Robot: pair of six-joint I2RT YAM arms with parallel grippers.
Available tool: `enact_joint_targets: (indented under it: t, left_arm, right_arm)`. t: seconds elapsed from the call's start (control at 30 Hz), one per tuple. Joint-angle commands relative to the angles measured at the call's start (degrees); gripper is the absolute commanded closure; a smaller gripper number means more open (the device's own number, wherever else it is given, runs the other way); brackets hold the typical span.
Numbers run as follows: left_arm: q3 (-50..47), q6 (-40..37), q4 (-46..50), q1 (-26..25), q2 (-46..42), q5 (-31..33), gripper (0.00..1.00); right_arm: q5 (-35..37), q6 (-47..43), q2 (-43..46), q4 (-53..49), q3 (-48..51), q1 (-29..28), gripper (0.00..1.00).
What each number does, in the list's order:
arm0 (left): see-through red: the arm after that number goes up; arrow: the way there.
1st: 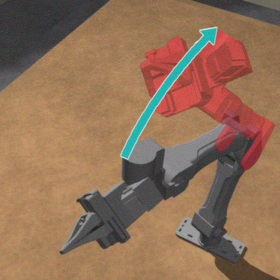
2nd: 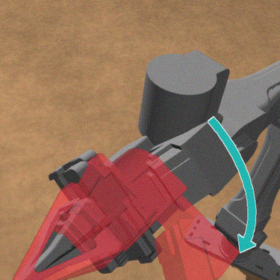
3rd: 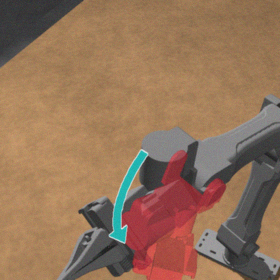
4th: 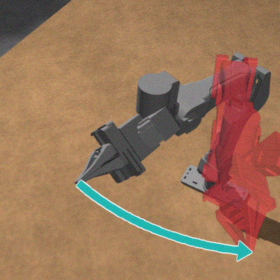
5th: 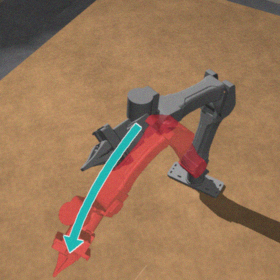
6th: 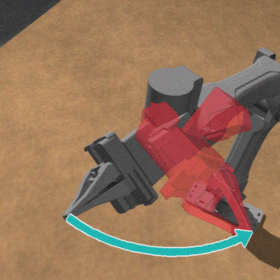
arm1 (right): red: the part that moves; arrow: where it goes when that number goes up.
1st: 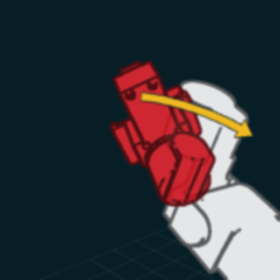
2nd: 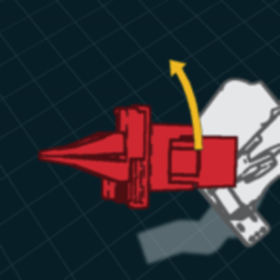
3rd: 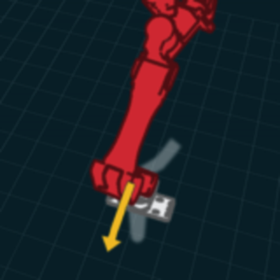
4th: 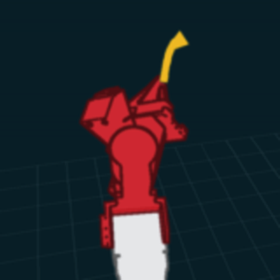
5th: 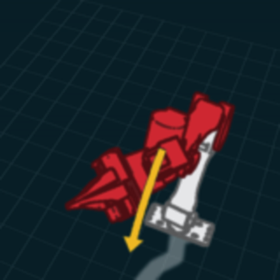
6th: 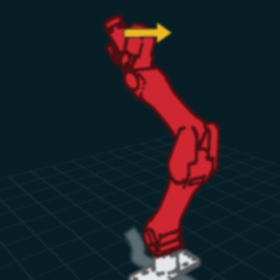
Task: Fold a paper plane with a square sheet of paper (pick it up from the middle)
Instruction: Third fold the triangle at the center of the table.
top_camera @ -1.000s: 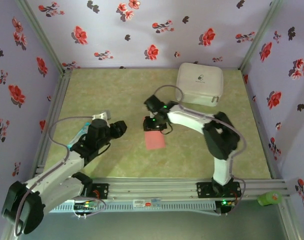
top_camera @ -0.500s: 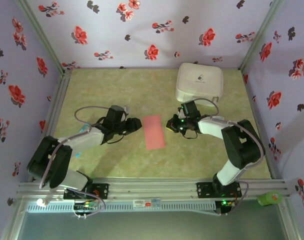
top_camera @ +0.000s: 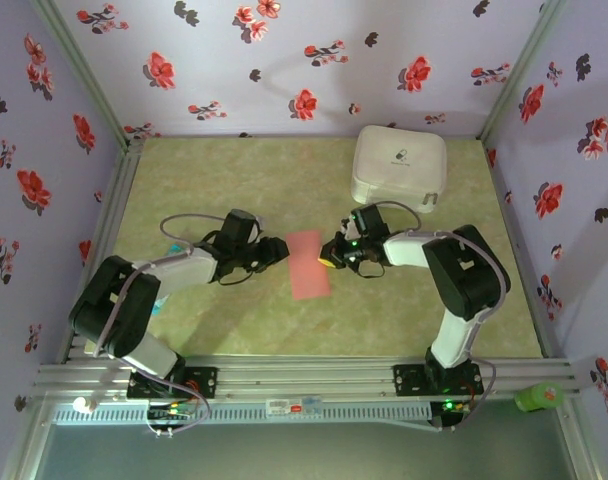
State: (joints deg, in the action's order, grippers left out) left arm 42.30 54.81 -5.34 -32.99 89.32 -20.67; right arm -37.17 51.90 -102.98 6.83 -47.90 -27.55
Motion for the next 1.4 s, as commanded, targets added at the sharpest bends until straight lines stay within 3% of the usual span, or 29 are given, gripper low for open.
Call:
enact_joint_targets:
  t: [0.0, 0.37, 0.63, 1.17, 1.37]
  left_arm:
    - [1.38, 0.67, 0.42, -0.44, 1.17, -1.02, 0.59]
    - [2.40, 1.22, -1.05, -1.19, 5.39, -3.47, 0.59]
    - [4.01, 2.27, -2.04, -2.57, 9.02, -4.99, 0.65]
    - [5.66, 0.35, 5.43, -3.31, 8.99, -0.08, 0.63]
    - [6.10, 0.48, 1.73, -3.66, 11.11, -3.75, 0.66]
  right_arm:
    - [0.90, -3.17, -1.57, -4.66, -1.08, -0.40, 0.98]
    - [4.78, -3.74, -2.65, -5.40, 3.13, -0.13, 0.96]
    - [4.96, -3.60, -2.84, -5.76, 2.82, -0.13, 0.96]
    - [5.61, -3.82, -2.68, -6.73, 2.46, -0.13, 0.95]
    - [5.44, -3.82, -2.85, -6.73, 2.28, -0.14, 0.95]
